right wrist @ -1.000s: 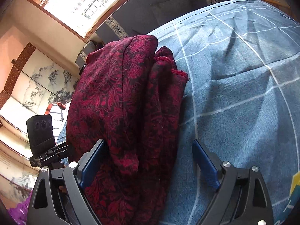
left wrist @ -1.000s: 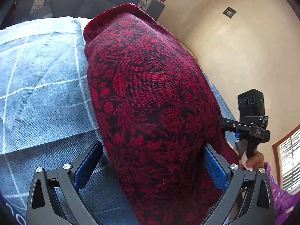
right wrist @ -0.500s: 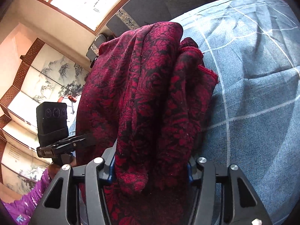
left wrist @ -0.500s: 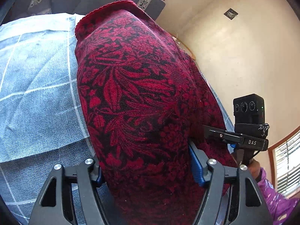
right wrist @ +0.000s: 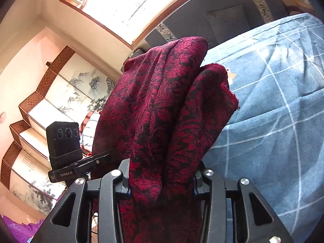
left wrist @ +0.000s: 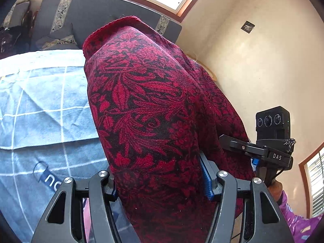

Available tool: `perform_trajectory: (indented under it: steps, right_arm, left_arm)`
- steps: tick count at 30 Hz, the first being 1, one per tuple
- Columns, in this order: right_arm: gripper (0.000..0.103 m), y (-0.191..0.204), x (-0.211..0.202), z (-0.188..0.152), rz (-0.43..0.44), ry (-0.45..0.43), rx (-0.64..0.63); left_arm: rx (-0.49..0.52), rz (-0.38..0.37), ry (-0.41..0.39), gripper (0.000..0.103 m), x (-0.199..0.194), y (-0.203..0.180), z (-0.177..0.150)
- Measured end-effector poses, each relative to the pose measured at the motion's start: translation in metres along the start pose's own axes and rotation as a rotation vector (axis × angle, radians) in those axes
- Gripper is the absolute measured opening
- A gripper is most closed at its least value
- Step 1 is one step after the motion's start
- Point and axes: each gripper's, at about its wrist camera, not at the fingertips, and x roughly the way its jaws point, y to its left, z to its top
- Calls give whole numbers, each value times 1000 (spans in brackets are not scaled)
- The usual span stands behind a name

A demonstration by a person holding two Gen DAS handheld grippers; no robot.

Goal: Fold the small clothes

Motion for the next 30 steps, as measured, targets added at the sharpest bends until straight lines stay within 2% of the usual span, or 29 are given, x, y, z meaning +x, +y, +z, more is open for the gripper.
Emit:
perform_trajectory:
  steps: [3,7,15,20,30]
  right_arm:
    - [38,21,4,-20,25,9,-20]
    - [38,37,11,-43,47,34,-31]
    - [38,52,32,-76,14,82,-68]
    - [38,58,43,-79,-16,93,-98]
    - [38,67,55,-76,-37,96,-132]
  left_arm:
    - [-17,19,-8,61,-30,8,-22]
    - [-26,42,-11,61,-49,9,-47]
    - [-28,79,-19,61,-71,29,-103]
    - [-22,104,-34,61,-73,34,-116]
    - [23,164,-60,61,-73,30,-119]
